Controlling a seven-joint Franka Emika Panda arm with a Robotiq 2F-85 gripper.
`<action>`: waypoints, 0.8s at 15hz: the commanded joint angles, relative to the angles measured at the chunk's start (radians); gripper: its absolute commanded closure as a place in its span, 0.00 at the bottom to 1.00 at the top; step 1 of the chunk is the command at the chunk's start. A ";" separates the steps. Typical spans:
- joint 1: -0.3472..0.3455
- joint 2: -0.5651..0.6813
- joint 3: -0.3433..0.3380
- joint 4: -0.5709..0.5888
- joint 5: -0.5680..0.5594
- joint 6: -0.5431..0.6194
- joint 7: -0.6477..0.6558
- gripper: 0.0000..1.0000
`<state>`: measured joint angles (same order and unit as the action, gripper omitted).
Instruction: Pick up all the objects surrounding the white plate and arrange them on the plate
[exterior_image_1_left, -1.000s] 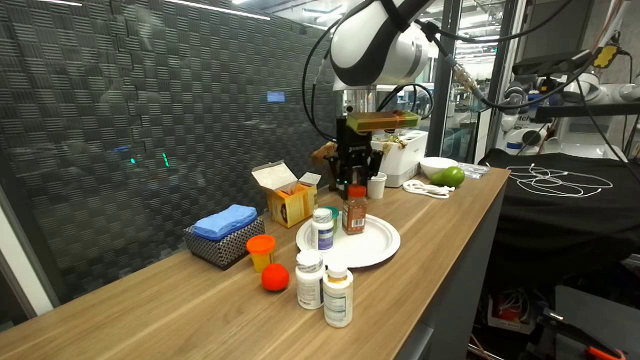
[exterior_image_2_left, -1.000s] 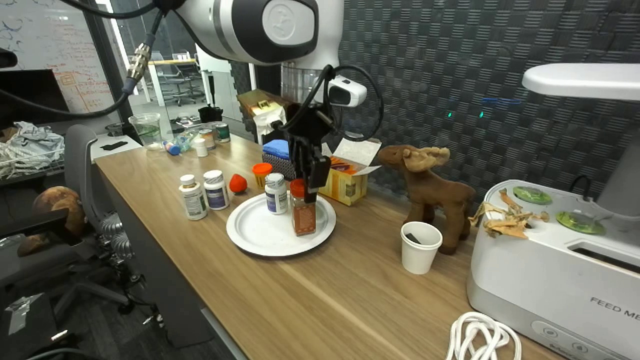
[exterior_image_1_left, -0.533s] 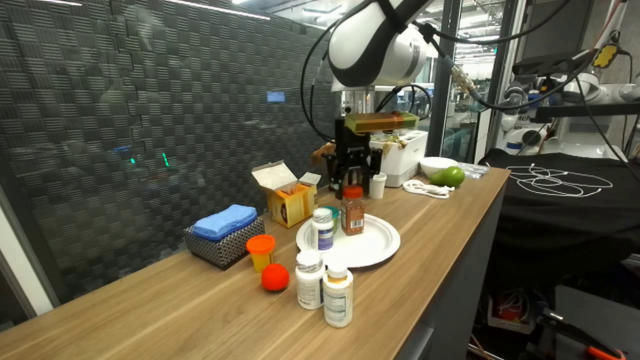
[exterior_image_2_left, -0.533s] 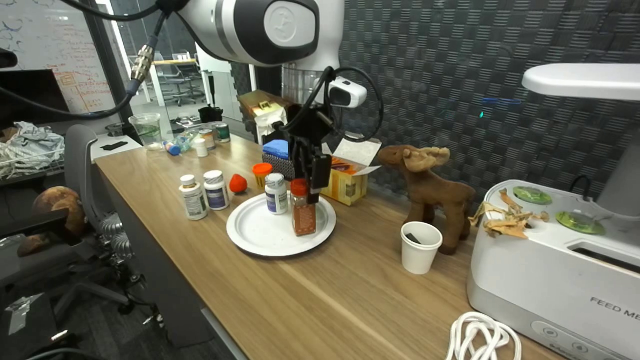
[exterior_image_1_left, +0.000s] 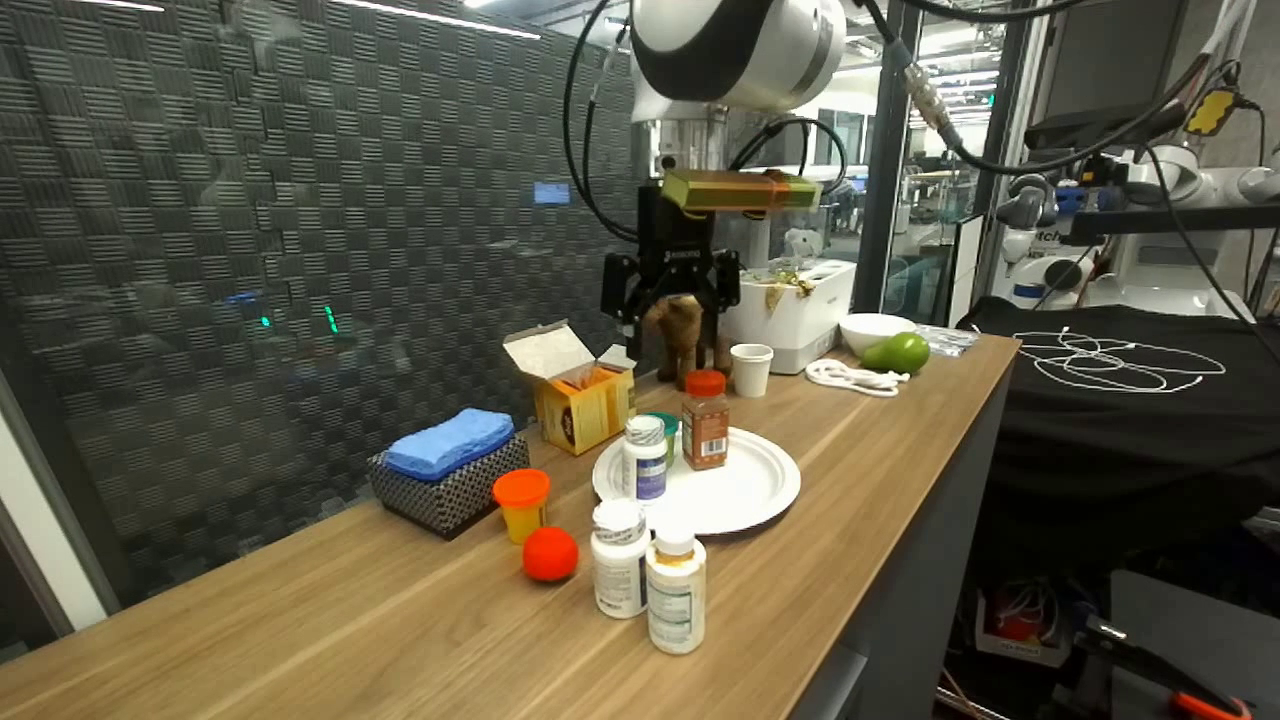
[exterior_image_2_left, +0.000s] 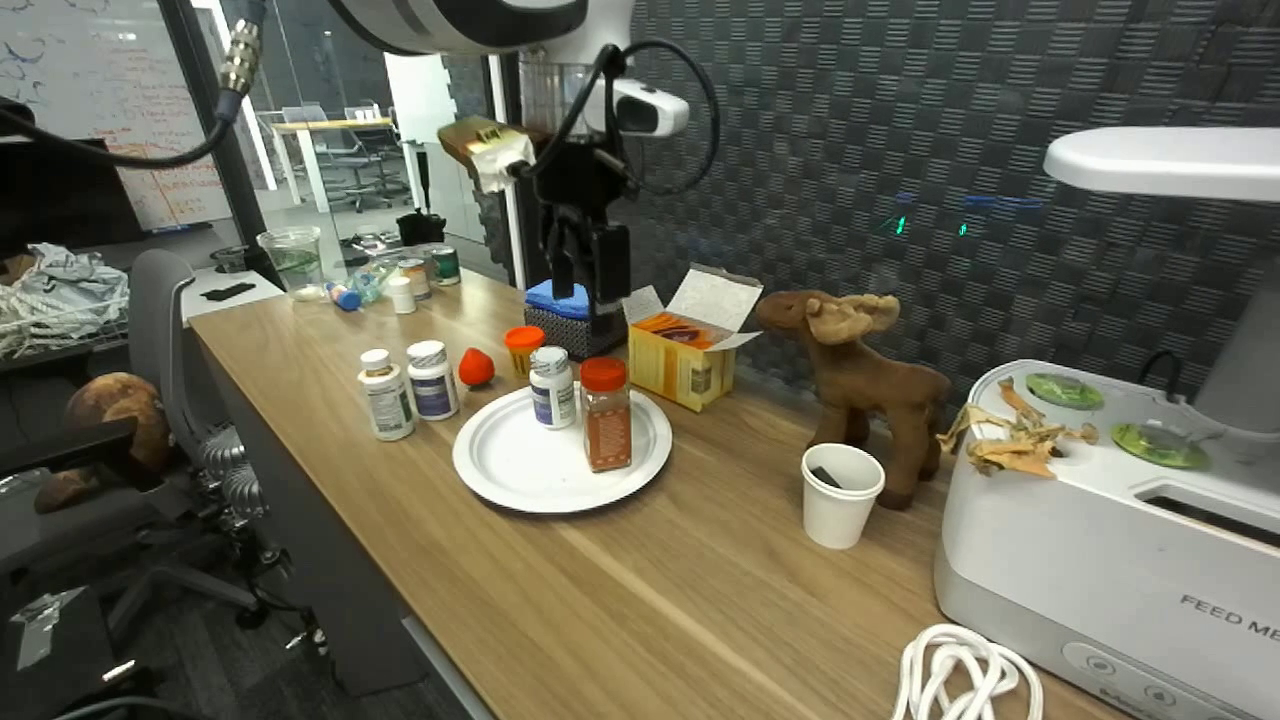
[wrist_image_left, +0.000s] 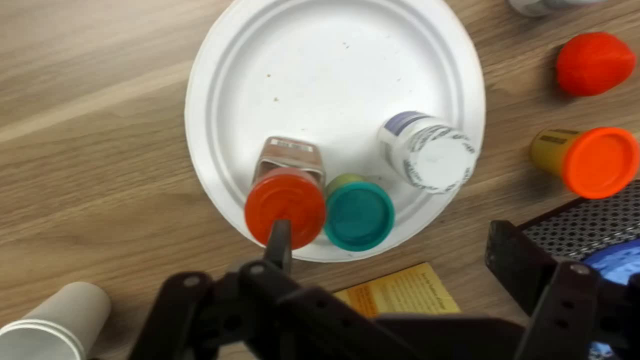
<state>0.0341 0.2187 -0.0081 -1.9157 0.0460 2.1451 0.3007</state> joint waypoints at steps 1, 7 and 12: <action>0.032 -0.083 0.041 -0.026 0.051 -0.056 0.007 0.00; 0.092 -0.174 0.124 -0.114 0.091 -0.142 -0.064 0.00; 0.125 -0.215 0.163 -0.200 0.079 -0.135 -0.140 0.00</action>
<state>0.1517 0.0524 0.1441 -2.0583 0.1092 1.9953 0.2299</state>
